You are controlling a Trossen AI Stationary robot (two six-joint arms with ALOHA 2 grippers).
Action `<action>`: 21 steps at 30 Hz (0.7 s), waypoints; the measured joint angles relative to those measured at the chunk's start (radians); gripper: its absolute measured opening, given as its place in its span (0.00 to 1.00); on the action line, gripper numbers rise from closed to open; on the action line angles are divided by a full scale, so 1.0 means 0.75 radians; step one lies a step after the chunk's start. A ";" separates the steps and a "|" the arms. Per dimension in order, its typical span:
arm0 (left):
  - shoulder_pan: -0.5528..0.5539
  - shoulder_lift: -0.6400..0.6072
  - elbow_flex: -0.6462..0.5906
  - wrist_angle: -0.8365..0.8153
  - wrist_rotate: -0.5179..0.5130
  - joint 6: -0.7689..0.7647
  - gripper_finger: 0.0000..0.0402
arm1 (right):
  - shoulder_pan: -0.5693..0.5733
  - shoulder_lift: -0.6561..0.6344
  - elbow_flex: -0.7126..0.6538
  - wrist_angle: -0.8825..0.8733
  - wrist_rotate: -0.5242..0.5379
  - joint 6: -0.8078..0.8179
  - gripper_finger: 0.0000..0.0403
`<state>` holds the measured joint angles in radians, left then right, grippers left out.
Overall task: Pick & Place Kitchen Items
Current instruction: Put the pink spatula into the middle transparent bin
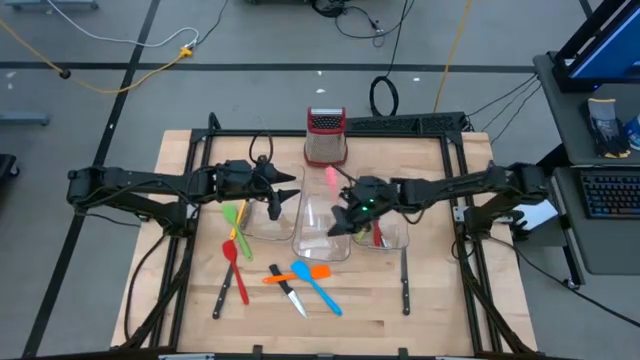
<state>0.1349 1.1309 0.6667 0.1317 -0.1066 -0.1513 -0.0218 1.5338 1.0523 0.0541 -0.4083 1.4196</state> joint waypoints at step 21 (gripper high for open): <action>0.001 0.001 -0.124 0.018 0.001 -0.026 0.52 | 0.002 0.252 0.095 0.031 -0.229 0.235 0.00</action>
<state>0.1356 1.1313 0.5735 0.1452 -0.1062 -0.1707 -0.0206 1.7225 1.1236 0.0777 -0.5797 1.5956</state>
